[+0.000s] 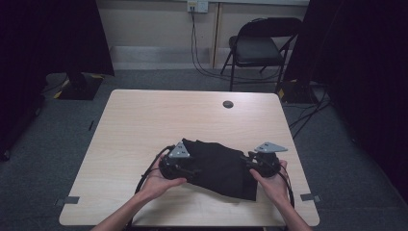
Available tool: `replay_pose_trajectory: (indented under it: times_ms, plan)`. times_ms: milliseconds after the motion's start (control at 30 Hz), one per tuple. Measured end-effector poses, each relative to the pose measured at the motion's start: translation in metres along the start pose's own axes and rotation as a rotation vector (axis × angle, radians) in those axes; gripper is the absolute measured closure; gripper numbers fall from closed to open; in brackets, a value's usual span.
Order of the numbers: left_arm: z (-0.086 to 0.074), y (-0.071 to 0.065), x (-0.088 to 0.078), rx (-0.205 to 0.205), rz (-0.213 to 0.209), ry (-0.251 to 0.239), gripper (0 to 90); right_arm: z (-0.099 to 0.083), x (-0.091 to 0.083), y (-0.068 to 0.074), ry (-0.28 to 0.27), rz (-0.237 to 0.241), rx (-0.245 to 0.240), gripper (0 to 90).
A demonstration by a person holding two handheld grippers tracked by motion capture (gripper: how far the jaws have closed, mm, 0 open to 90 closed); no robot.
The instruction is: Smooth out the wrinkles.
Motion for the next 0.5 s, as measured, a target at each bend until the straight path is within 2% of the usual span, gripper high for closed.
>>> replay_pose_trajectory:
  times_ms: [33, 100, 167, 200, 233, 267, 300, 333, 433, 467, 500]
  plan:
    - [0.01, 0.007, -0.004, -0.017, 0.011, -0.02, 43.4, 0.006, -0.005, 0.005, -0.024, 0.021, 0.006, 54.9]
    - [0.012, 0.012, -0.002, -0.03, 0.018, -0.021, 44.9, 0.012, -0.011, 0.022, -0.048, 0.102, 0.031, 51.7]
    - [0.002, 0.014, 0.006, -0.034, 0.01, 0.031, 42.3, 0.006, -0.01, 0.036, -0.033, 0.144, 0.031, 49.8]
    - [-0.006, 0.016, 0.011, -0.025, 0.025, 0.06, 41.2, 0.0, -0.007, 0.041, -0.015, 0.16, 0.014, 48.5]
    - [-0.006, 0.016, 0.011, -0.025, 0.025, 0.06, 38.3, 0.0, -0.007, 0.041, -0.015, 0.16, 0.014, 48.5]
    - [-0.016, 0.019, 0.019, -0.057, 0.029, 0.063, 36.9, -0.015, 0.002, 0.045, 0.029, 0.168, 0.002, 46.3]
    - [-0.016, 0.019, 0.019, -0.057, 0.029, 0.063, 36.5, -0.015, 0.002, 0.045, 0.029, 0.168, 0.002, 46.3]
    - [-0.019, 0.02, 0.021, -0.063, 0.024, 0.06, 36.4, -0.029, 0.01, 0.044, 0.077, 0.156, -0.021, 42.9]
    - [-0.021, 0.02, 0.023, -0.056, 0.02, 0.06, 36.6, -0.029, 0.013, 0.042, 0.074, 0.142, -0.028, 40.4]
    - [-0.021, 0.02, 0.024, -0.049, 0.02, 0.063, 36.6, -0.028, 0.015, 0.039, 0.073, 0.122, -0.025, 37.5]
    - [-0.025, 0.02, 0.025, -0.02, 0.027, 0.077, 36.9, -0.034, 0.021, 0.037, 0.095, 0.128, -0.007, 35.3]
Point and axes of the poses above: each handheld gripper's, and its own axes: x roughly forward along the jaws, z roughly out of its top, y roughly to its left, the point moved 10 cm from there along x, roughly forward along the jaws, and after that the axes turned 11 degrees about -y, right-handed, at the moved point
